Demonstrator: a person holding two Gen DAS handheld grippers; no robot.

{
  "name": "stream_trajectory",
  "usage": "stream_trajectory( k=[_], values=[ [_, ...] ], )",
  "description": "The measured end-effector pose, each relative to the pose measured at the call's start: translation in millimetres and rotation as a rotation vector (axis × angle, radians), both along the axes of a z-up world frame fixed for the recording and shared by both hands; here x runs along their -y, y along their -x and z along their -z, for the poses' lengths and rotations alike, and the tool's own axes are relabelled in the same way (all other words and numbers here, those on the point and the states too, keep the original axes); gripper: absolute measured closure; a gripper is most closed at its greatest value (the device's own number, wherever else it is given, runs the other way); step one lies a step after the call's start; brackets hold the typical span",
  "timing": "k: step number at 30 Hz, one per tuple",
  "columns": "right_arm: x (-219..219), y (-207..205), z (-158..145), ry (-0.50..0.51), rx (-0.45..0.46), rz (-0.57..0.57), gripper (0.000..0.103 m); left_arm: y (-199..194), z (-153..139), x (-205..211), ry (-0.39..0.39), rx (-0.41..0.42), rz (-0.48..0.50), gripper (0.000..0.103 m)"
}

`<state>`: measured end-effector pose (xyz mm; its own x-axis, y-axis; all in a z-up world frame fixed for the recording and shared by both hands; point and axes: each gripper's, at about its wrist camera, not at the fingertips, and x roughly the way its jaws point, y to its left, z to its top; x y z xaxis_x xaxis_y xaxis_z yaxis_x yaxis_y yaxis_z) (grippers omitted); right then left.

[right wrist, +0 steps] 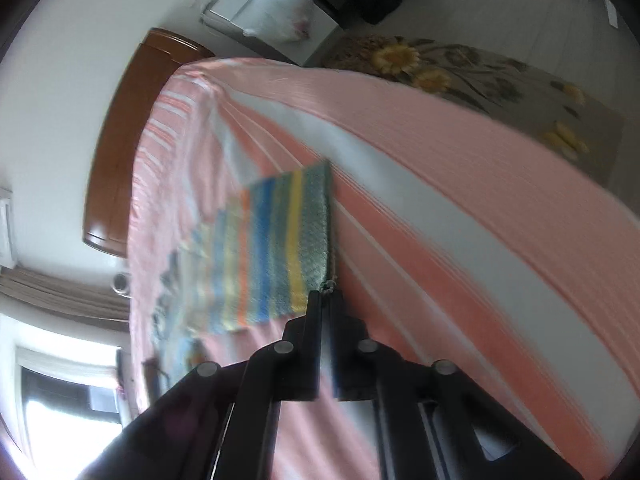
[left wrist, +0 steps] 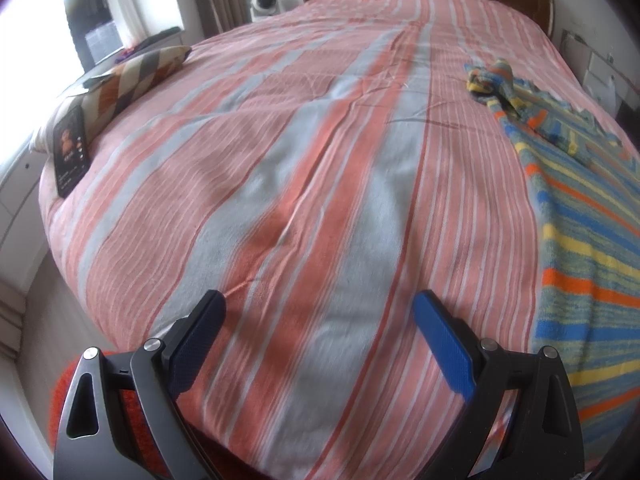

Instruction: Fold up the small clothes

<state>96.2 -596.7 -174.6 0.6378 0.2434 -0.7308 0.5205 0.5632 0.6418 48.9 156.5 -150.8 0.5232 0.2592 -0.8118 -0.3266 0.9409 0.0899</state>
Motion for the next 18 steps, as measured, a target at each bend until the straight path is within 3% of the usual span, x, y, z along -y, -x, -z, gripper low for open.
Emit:
stream_trajectory(
  k=[2, 3, 4, 6, 10, 12, 14, 16, 18],
  values=[
    [-7.4, -2.4, -12.2, 0.126, -0.025, -0.036, 0.099, 2.7, -13.5, 5.1, -0.024, -0.009, 0.042, 0.014],
    [-9.2, -2.5, -16.8, 0.175, -0.045, -0.041, 0.091, 5.1, -29.6, 11.1, -0.045, 0.018, 0.082, 0.015],
    [-11.7, 0.4, -23.1, 0.225, -0.064, -0.042, 0.082, 6.5, -41.2, 16.1, -0.057, 0.045, 0.113, 0.015],
    [-16.0, 13.4, -37.8, 0.289, -0.055, -0.026, 0.045, 2.1, -79.2, 36.8, -0.097, 0.136, 0.227, 0.013],
    [-39.8, 38.9, -63.0, 0.372, 0.034, -0.066, 0.044, -35.6, -122.5, 98.3, -0.173, 0.221, 0.513, 0.011],
    [-62.6, 51.4, -67.1, 0.394, 0.072, -0.108, 0.044, -71.7, -118.7, 141.8, -0.187, 0.165, 0.722, 0.011],
    [-86.8, 61.5, -66.3, 0.387, 0.104, -0.15, 0.044, -97.5, -99.9, 170.9, -0.205, 0.092, 0.851, 0.011],
    [-116.0, 71.8, -61.1, 0.366, 0.133, -0.209, 0.044, -131.4, -68.9, 193.3, -0.234, -0.005, 0.941, 0.014],
    [-142.6, 80.7, -56.3, 0.367, 0.154, -0.255, 0.044, -162.5, -36.2, 198.8, -0.257, -0.123, 0.966, 0.018]
  ],
)
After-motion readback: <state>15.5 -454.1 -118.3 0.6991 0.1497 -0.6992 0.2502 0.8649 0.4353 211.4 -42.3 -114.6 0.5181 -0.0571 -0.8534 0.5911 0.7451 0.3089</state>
